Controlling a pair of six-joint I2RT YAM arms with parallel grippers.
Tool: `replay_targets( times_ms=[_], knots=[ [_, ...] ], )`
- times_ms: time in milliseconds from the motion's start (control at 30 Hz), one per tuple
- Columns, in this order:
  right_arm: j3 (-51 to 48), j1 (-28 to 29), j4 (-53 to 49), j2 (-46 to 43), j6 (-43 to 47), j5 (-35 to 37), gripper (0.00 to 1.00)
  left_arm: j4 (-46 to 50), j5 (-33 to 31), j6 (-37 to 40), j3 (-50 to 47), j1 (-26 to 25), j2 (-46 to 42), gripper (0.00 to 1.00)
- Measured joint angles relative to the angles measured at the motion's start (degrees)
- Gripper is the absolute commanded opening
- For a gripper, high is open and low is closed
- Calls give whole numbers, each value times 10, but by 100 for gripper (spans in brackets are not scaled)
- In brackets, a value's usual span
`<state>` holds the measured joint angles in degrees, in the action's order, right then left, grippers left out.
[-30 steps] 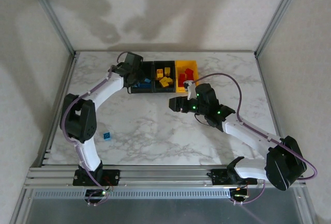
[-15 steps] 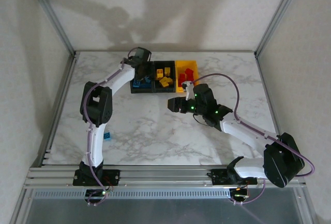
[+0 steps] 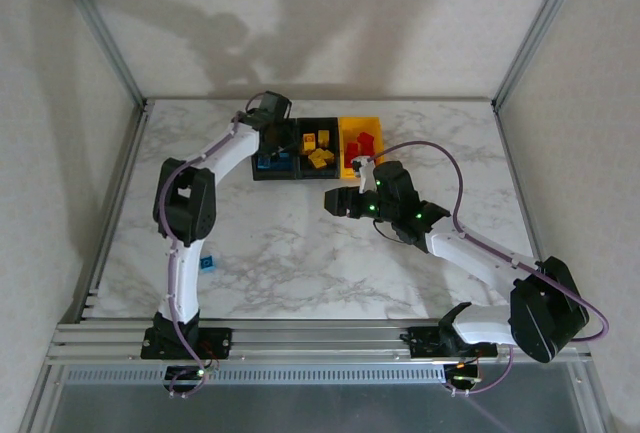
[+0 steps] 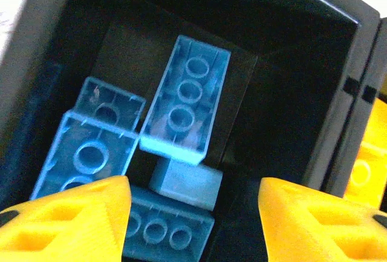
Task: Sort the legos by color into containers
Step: Place the lego in the container, then pick up the lego from the middle-left of the table.
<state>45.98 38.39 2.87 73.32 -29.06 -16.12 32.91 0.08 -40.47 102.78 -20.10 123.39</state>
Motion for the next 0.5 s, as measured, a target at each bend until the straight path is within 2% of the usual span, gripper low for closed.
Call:
replay_targets(
  times_ms=[300,500],
  knots=[
    [3,3,-5,0,37,-1,62,3,-9,5,-170,-3,-242,68],
    [3,23,-5,0,72,-27,62,46,-29,23,-288,-3,-356,72]
  ],
)
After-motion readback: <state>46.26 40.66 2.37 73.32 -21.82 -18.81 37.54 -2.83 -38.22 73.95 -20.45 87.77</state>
